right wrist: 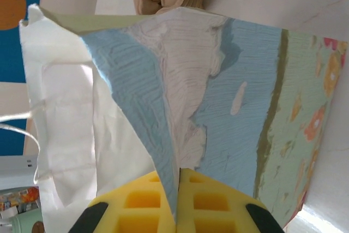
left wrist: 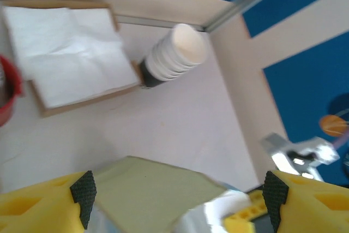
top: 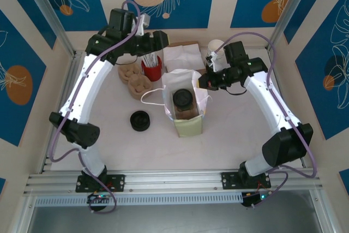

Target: Pack the takeout coffee

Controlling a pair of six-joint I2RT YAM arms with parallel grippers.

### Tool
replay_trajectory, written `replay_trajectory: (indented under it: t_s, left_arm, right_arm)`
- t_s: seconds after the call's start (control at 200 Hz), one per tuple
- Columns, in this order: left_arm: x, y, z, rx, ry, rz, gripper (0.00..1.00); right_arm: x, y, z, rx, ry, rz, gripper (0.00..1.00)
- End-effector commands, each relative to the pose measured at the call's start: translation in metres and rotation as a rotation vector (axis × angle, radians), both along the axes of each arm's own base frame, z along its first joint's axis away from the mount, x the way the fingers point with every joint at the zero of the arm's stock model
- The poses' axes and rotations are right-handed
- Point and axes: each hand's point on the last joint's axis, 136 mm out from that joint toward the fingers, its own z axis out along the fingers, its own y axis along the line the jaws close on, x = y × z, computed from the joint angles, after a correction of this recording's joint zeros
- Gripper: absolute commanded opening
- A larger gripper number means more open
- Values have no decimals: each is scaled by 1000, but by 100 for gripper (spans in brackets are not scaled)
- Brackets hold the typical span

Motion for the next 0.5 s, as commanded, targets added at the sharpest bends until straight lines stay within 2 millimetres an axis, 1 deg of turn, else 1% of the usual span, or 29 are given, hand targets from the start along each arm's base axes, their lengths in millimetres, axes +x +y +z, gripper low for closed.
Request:
replay_trajectory:
  t_s: [0.0,0.06,0.26,0.355,0.495]
  left_arm:
    - [8,31,1,43,-38,116,81]
    - [9,37,-4,55,-30,131,81]
    - [9,41,-15,73,-8,134,81]
    - [10,42,-19,77,1,137,81]
    - [11,43,-23,76,15,133,81]
  right_arm:
    - [-13,9,17,73,-92,76,3]
    - [-19,11,15,92,-106,96,3]
    - [-37,13,18,146,-166,146,3]
    - [-40,13,22,159,-197,158,3]
    - [-39,13,18,152,-187,151,3]
